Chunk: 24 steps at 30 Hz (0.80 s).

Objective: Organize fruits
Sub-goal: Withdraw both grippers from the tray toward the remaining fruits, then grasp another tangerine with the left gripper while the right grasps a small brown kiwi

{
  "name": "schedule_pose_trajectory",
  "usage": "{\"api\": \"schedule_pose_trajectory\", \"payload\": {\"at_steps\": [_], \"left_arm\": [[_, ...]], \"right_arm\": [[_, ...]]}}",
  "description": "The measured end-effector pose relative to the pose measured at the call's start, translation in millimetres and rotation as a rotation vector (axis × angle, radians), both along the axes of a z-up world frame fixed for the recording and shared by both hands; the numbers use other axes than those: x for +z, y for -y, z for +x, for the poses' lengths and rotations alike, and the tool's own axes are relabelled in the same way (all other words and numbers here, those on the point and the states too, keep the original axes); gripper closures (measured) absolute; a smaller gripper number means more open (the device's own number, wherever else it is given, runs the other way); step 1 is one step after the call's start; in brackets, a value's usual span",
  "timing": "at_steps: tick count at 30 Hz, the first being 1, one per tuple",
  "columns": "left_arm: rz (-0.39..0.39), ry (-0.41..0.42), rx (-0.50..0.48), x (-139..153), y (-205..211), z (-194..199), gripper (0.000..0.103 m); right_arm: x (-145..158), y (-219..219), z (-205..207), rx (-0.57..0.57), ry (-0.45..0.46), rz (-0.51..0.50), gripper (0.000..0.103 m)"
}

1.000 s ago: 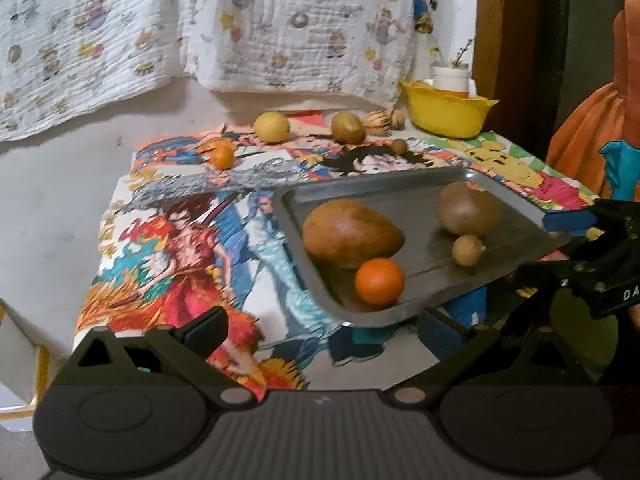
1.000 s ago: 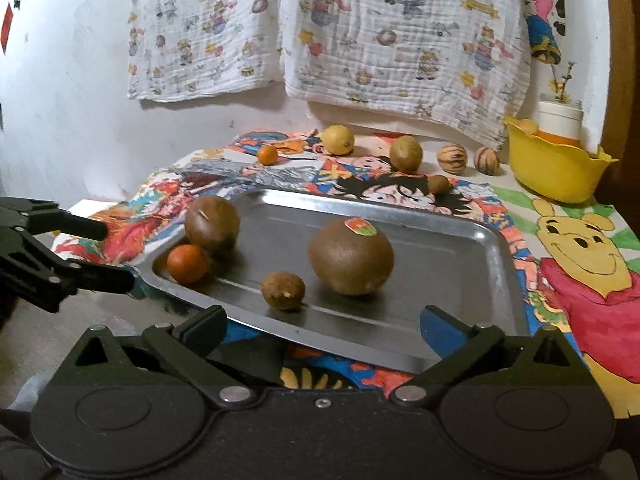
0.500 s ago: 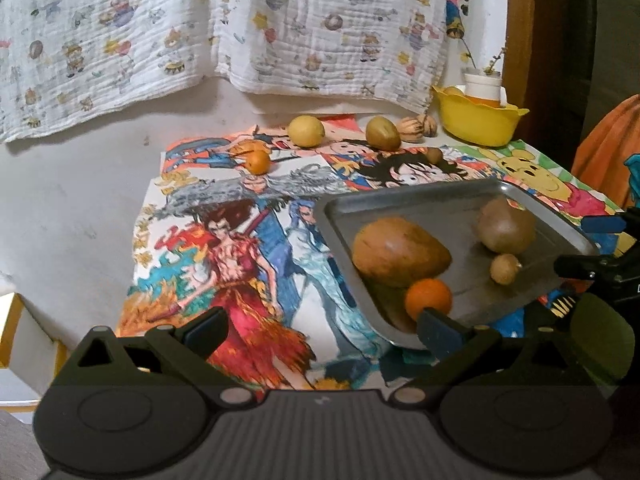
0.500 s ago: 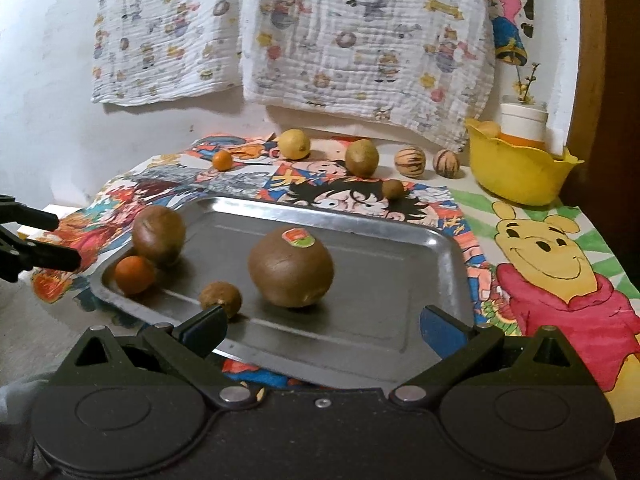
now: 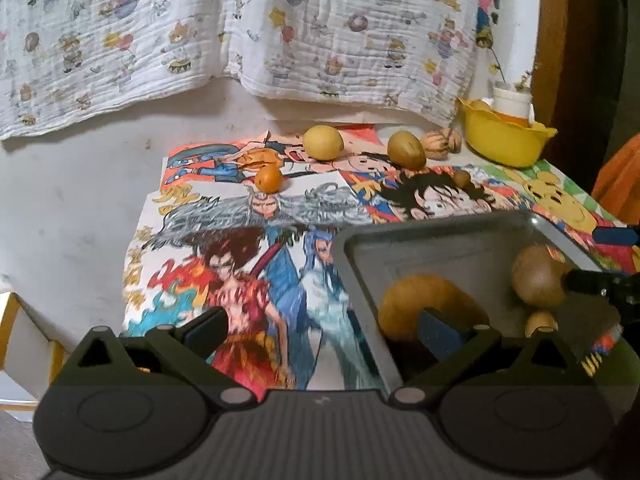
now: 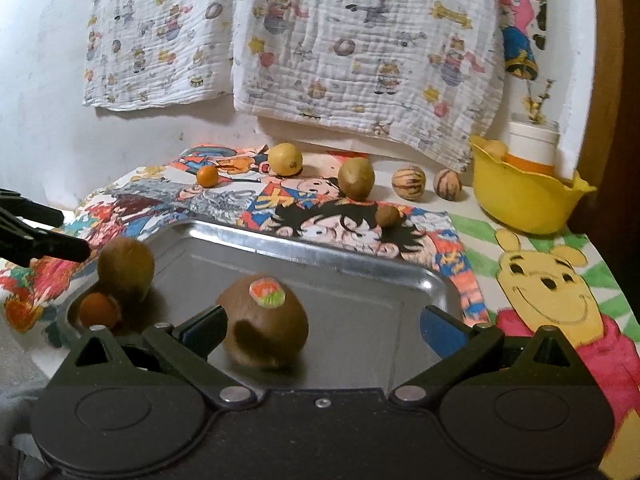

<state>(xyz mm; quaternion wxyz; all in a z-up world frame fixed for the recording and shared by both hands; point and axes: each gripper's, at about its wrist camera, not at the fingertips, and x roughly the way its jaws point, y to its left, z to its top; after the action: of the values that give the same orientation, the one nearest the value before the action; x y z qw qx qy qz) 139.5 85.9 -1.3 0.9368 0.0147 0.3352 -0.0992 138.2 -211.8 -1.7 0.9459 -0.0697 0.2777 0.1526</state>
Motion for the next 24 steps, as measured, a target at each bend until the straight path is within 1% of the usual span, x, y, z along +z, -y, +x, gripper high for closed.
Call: {"api": "schedule_pose_trajectory", "payload": {"at_steps": [4, 7, 12, 17, 21, 24], "left_arm": [[-0.005, -0.007, 0.011, 3, 4, 26, 0.000], [-0.001, -0.015, 0.015, 3, 6, 47, 0.000], [-0.016, -0.017, 0.012, 3, 7, 77, 0.000], [-0.067, -0.030, 0.028, 2, 4, 106, 0.000], [-0.073, -0.042, 0.057, -2, 4, 135, 0.000], [-0.066, -0.048, 0.065, -7, 4, 157, 0.000]], "right_arm": [[6, -6, 25, 0.025, -0.005, 0.019, 0.001], [9, -10, 45, 0.041, -0.020, 0.044, 0.001], [13, -17, 78, 0.056, -0.050, 0.064, 0.001], [11, -22, 112, 0.033, -0.083, 0.095, 0.001], [6, -26, 138, -0.016, -0.093, 0.102, 0.001], [1, -26, 157, -0.044, -0.113, 0.125, 0.001]]}}
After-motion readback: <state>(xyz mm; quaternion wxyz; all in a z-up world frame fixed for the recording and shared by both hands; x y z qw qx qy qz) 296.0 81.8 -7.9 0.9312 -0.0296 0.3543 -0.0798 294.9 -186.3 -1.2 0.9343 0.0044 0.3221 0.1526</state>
